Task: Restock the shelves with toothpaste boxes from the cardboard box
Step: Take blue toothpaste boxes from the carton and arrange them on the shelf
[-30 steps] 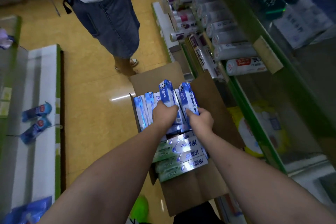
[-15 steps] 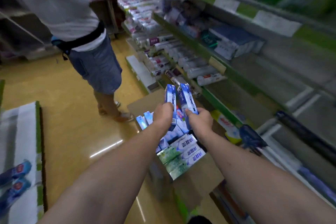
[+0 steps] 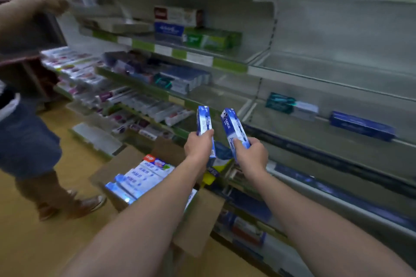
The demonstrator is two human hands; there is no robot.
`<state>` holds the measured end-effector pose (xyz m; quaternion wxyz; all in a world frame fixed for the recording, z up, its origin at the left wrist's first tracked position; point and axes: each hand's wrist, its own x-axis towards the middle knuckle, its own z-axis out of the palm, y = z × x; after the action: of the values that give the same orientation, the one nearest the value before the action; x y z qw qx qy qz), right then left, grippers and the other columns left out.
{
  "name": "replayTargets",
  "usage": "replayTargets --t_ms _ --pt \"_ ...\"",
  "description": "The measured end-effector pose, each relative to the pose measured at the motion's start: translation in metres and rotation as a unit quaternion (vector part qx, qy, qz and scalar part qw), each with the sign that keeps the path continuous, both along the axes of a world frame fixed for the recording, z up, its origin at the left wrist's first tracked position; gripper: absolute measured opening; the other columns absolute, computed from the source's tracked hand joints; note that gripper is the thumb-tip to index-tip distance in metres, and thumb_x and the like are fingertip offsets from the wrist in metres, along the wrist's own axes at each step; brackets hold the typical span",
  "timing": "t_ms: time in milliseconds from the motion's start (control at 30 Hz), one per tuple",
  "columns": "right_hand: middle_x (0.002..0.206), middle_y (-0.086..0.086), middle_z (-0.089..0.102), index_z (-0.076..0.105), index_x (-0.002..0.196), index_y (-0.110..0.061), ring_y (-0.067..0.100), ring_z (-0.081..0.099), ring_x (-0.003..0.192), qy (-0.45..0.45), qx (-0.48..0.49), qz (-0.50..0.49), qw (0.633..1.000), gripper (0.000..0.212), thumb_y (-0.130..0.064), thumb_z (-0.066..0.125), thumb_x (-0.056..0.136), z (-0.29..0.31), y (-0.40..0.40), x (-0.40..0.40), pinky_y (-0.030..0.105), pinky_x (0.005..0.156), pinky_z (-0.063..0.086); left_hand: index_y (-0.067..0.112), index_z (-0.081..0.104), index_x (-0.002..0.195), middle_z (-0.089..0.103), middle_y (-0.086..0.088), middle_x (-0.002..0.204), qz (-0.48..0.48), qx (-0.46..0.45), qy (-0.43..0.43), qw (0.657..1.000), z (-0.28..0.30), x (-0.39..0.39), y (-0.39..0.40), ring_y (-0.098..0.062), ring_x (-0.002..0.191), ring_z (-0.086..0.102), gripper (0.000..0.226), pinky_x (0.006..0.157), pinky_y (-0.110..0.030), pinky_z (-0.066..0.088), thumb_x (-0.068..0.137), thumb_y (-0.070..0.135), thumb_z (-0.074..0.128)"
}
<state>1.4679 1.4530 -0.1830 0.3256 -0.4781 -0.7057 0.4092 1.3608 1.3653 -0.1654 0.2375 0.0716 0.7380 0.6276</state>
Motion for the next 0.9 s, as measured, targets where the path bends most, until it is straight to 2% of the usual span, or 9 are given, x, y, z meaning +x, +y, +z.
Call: replayTargets --t_ms 133,233,367,533,667,900 --pt "0.075 -0.004 0.067 0.065 0.085 -0.022 0.024 0.065 0.075 0.028 0.013 -0.061 0.998 0.024 -0.046 0.065 0.086 0.010 0.035 0.072 0.041 0.072 0.055 0.015 0.064 0.112 0.068 -0.007 0.106 -0.065 0.013 0.010 0.998 0.012 0.062 0.051 -0.026 0.090 0.066 0.036 0.082 -0.037 0.053 0.089 0.043 0.067" --pt "0.073 -0.005 0.064 0.064 0.084 -0.020 0.021 0.062 0.072 0.038 0.022 -0.092 0.995 0.024 -0.044 0.067 0.086 0.015 0.061 0.132 0.039 0.069 0.055 0.016 0.062 0.114 0.066 -0.003 0.102 -0.106 0.012 0.008 0.994 0.015 0.115 0.089 -0.022 0.088 0.063 0.033 0.076 -0.035 0.048 0.092 0.041 0.064" --pt "0.068 -0.006 0.063 0.065 0.082 -0.016 0.016 0.057 0.064 0.038 0.035 -0.127 0.991 0.027 -0.042 0.067 0.087 0.017 0.098 0.215 0.033 0.062 0.046 0.020 0.060 0.108 0.067 -0.003 0.101 -0.145 0.012 -0.004 0.989 0.017 0.194 0.136 -0.026 0.093 0.065 0.027 0.088 -0.042 0.055 0.092 0.040 0.064" --pt "0.064 -0.006 0.061 0.063 0.077 -0.019 0.011 0.054 0.059 0.027 0.038 -0.158 0.986 0.026 -0.043 0.067 0.087 0.012 0.136 0.307 0.030 0.056 0.044 0.017 0.063 0.109 0.069 -0.005 0.101 -0.179 -0.001 -0.025 0.984 0.012 0.286 0.183 -0.026 0.089 0.067 0.032 0.074 -0.037 0.055 0.090 0.042 0.065" --pt "0.059 -0.007 0.055 0.055 0.069 -0.021 0.009 0.048 0.055 0.019 0.050 -0.177 0.983 0.029 -0.041 0.066 0.089 0.011 0.158 0.362 0.022 0.050 0.035 0.018 0.064 0.109 0.070 -0.006 0.102 -0.207 -0.007 -0.048 0.977 0.011 0.343 0.210 -0.028 0.092 0.069 0.040 0.090 -0.049 0.057 0.082 0.047 0.065" --pt "0.063 -0.006 0.061 0.063 0.076 -0.023 0.015 0.057 0.062 0.030 0.034 -0.215 0.976 0.025 -0.045 0.066 0.087 0.000 0.187 0.408 0.032 0.057 0.045 0.019 0.064 0.111 0.070 -0.004 0.103 -0.241 -0.023 -0.041 0.969 0.008 0.392 0.246 -0.025 0.095 0.068 0.030 0.092 -0.049 0.057 0.090 0.040 0.067"
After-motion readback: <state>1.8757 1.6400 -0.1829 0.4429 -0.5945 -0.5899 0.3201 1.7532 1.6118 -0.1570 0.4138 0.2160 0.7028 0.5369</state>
